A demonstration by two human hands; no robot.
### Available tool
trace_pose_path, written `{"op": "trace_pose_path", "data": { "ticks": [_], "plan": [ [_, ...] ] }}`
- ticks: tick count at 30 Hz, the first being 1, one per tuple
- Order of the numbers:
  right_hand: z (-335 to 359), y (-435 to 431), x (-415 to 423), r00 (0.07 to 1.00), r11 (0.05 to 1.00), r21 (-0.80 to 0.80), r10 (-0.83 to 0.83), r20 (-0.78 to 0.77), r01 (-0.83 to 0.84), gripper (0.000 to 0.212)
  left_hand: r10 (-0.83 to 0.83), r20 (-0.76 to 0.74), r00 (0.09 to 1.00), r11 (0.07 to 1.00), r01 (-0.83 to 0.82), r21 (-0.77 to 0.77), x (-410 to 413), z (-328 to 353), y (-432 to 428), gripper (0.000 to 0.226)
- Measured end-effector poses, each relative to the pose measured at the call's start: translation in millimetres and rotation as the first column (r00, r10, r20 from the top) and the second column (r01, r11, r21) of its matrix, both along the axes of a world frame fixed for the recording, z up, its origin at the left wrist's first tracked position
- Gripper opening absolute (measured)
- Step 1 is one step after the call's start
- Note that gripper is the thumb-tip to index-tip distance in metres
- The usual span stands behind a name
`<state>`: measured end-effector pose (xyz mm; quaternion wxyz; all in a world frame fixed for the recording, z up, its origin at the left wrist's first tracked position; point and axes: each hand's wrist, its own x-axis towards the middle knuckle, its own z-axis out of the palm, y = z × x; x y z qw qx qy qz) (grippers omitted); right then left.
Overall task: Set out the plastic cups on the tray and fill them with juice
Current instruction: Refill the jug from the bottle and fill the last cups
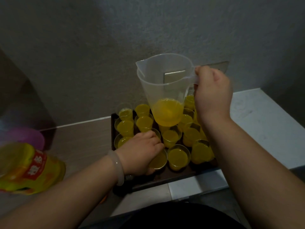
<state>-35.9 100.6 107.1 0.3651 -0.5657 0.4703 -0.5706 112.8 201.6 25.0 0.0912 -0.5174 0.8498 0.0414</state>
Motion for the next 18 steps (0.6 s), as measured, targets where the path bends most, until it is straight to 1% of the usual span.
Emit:
{"op": "trace_pose_path", "data": {
  "ticks": [5, 7, 10, 14, 18],
  "plan": [
    [1, 1, 3, 1.000, 1.000, -0.005, -0.001, 0.009, 0.001, 0.040, -0.001, 0.002, 1.000, 1.000, 0.001, 0.014, 1, -1, 1, 0.078],
    [1, 2, 4, 1.000, 1.000, 0.001, 0.001, 0.015, -0.001, 0.034, 0.013, -0.014, 1.000, 0.999, -0.013, 0.038, 2, -1, 2, 0.079],
    [2, 5, 6, 1.000, 1.000, -0.003, 0.006, 0.023, -0.006, 0.029, 0.055, -0.075, 0.996, 0.997, -0.051, 0.057, 6, 3, 7, 0.080],
    [1, 10, 12, 1.000, 1.000, -0.010, 0.010, 0.007, -0.010, 0.029, 0.110, -0.194, 0.975, 0.994, -0.111, 0.009, 19, 11, 16, 0.073],
    [0, 17, 23, 1.000, 1.000, 0.000, 0.018, 0.011, -0.018, 0.028, 0.165, -0.251, 0.954, 0.983, -0.181, -0.043, 41, 18, 31, 0.063]
  ]
}}
